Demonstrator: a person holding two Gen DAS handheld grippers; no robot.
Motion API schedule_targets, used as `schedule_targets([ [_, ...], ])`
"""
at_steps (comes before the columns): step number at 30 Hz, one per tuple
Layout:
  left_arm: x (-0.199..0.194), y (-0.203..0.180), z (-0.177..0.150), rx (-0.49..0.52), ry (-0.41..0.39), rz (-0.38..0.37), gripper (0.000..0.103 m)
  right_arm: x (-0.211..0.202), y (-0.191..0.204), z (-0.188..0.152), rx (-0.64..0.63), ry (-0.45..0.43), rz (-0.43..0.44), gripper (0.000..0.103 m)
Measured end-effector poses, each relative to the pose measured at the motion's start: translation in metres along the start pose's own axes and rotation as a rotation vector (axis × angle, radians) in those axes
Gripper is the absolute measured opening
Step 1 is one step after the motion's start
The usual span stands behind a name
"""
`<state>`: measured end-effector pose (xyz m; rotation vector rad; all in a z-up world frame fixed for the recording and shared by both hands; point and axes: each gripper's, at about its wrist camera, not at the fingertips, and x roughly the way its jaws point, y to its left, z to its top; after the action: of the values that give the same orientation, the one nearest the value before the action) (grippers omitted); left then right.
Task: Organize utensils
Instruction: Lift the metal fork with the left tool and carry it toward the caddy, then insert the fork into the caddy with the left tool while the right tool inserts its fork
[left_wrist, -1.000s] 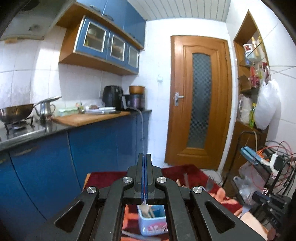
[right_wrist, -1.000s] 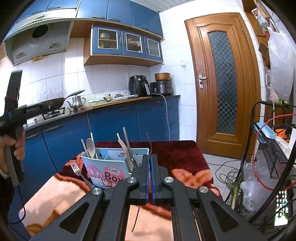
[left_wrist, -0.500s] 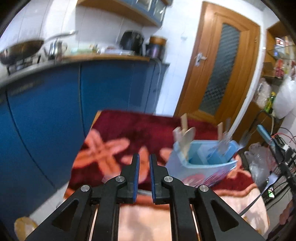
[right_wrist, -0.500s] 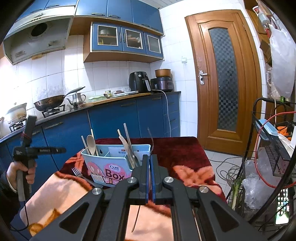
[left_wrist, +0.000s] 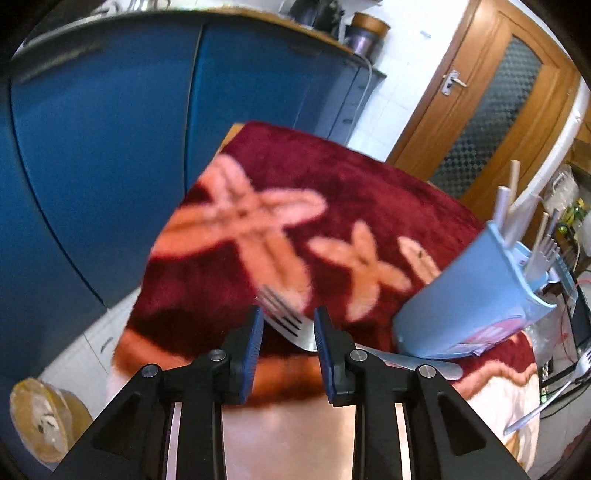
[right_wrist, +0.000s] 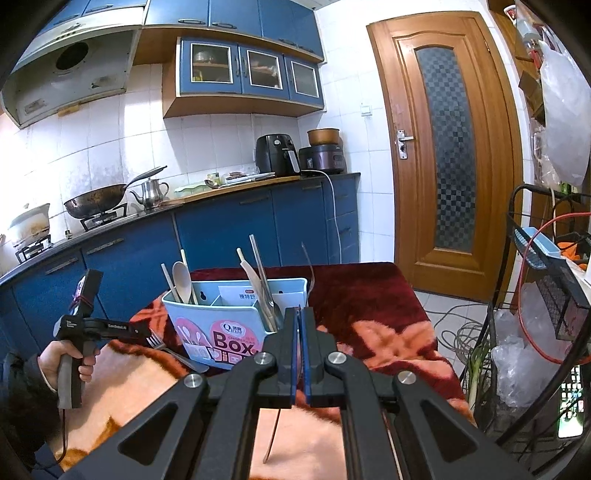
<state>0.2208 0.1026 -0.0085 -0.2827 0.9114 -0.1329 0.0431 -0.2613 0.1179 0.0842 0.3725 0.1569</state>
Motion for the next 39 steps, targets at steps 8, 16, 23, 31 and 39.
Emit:
schedule_targets([
  [8,0.025,0.018,0.000,-0.104,0.046,-0.054,0.028,0.007,-0.006,-0.003,0.019,0.009,-0.018,0.004],
  [16,0.033,0.013,0.001,-0.099,0.009,-0.055,0.013,0.011,-0.006,-0.008,0.034,0.015,-0.015,0.004],
  [23,-0.006,0.006,0.000,-0.075,-0.139,-0.042,0.007,0.002,-0.007,-0.009,0.042,0.003,-0.013,0.004],
  [31,-0.089,-0.021,0.001,0.004,-0.392,0.005,0.001,-0.009,-0.005,-0.010,0.047,-0.014,-0.005,0.004],
  [39,-0.167,-0.052,0.005,0.106,-0.582,0.046,0.001,-0.023,-0.009,-0.011,0.064,-0.039,-0.003,0.004],
])
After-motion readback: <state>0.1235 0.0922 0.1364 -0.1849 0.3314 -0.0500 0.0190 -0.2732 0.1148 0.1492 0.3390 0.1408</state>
